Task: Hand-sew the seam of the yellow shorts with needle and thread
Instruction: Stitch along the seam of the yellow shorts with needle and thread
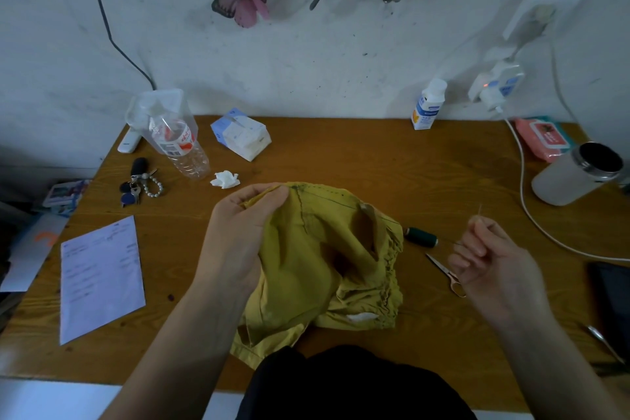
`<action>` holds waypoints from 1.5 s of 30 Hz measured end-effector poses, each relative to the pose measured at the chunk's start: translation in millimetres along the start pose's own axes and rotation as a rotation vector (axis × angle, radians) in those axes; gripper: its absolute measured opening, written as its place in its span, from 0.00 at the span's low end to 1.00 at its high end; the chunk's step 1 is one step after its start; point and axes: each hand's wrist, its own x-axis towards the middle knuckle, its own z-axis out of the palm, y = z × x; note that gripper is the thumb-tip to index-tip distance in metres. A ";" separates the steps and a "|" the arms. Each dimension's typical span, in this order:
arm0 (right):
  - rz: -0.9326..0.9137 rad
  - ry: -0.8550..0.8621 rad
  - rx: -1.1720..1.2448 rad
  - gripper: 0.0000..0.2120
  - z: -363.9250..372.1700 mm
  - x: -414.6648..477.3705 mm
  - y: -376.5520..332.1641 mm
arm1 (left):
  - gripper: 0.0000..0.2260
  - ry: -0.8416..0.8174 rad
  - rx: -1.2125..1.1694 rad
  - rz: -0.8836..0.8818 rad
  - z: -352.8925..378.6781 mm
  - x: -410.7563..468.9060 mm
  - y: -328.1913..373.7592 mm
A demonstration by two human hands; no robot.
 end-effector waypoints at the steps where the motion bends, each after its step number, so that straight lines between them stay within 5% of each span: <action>1: -0.001 0.007 -0.004 0.11 -1.7 1.5 0.9 | 0.09 0.003 -0.002 -0.001 -0.4 0.2 -0.3; 24: 0.052 0.244 -0.032 0.09 -35.3 26.7 5.6 | 0.09 0.014 -0.029 -0.003 -1.6 0.1 3.7; 31: 0.044 0.252 -0.076 0.09 -32.0 25.2 8.3 | 0.02 0.021 -0.022 -0.017 -1.3 -1.4 3.4; 38: -0.140 0.000 -0.377 0.09 4.3 4.7 8.9 | 0.04 -0.093 0.024 -0.044 8.6 -15.1 5.1; 45: -0.619 -0.383 -0.839 0.07 66.2 -30.5 7.1 | 0.05 -0.188 0.092 -0.082 17.4 -25.9 6.3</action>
